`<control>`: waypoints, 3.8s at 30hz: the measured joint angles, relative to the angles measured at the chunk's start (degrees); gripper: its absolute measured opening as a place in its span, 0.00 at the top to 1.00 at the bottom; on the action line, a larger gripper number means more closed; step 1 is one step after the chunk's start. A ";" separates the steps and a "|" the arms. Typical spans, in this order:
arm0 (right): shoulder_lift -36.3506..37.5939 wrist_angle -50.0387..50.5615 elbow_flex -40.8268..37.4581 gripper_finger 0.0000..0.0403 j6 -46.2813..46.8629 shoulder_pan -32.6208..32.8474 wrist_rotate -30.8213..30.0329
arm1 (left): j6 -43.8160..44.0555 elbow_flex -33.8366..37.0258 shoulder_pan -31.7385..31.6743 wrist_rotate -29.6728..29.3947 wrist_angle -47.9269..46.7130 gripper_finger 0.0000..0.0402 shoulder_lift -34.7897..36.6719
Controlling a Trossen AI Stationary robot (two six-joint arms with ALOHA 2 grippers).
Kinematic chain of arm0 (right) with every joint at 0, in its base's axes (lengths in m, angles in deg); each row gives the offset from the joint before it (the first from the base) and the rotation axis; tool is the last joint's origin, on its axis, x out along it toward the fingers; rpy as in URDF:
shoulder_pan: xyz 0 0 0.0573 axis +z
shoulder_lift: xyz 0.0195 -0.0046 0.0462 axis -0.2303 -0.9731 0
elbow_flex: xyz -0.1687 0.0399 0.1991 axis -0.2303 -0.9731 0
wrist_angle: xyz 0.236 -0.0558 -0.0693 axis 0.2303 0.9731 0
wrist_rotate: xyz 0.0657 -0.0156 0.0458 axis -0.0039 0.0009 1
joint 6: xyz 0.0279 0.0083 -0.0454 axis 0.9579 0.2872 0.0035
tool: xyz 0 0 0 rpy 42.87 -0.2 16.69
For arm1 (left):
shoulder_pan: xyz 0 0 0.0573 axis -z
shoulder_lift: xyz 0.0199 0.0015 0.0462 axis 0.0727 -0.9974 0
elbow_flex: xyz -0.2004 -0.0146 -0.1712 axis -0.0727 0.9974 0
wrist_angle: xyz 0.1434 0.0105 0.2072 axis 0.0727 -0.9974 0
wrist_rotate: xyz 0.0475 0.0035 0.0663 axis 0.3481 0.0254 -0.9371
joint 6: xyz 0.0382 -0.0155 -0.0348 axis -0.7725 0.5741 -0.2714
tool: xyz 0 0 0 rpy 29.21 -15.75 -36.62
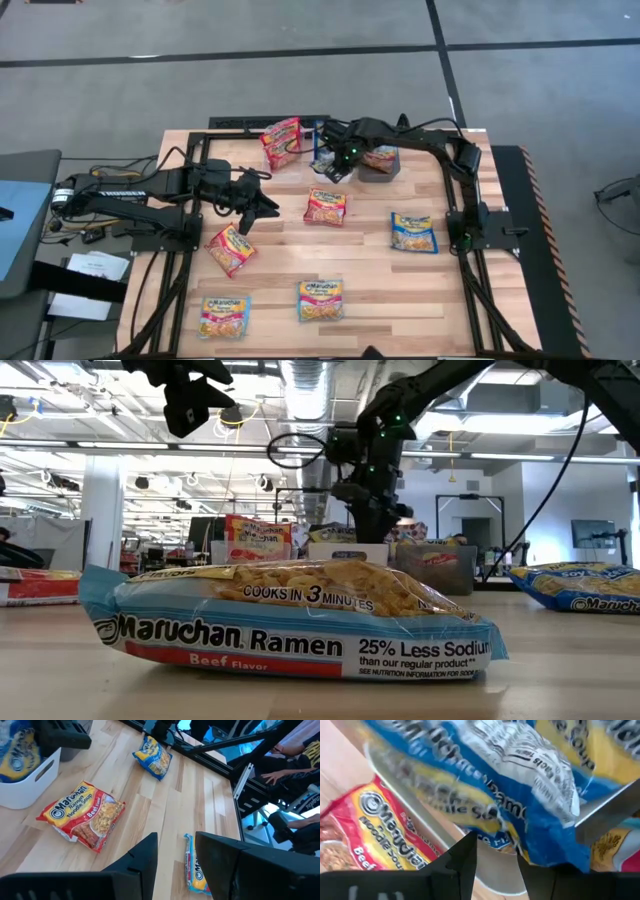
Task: Sort Maruchan noodles
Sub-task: Put the blue noodle pack into the white bin, then put the red noodle pack into the transparent bin
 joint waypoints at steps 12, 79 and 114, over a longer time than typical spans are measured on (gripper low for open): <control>0.00 -0.42 -0.78 0.60 -0.32 -0.51 1.81 | 0.13 0.00 0.00 0.01 -0.02 0.71 0.00; 40.85 3.27 -33.01 0.60 15.83 23.96 1.57 | 9.14 0.00 0.00 6.83 -1.58 0.71 3.14; 22.10 -40.35 -33.60 0.41 -5.94 25.73 0.13 | 8.53 0.00 0.01 2.90 -9.01 0.75 14.62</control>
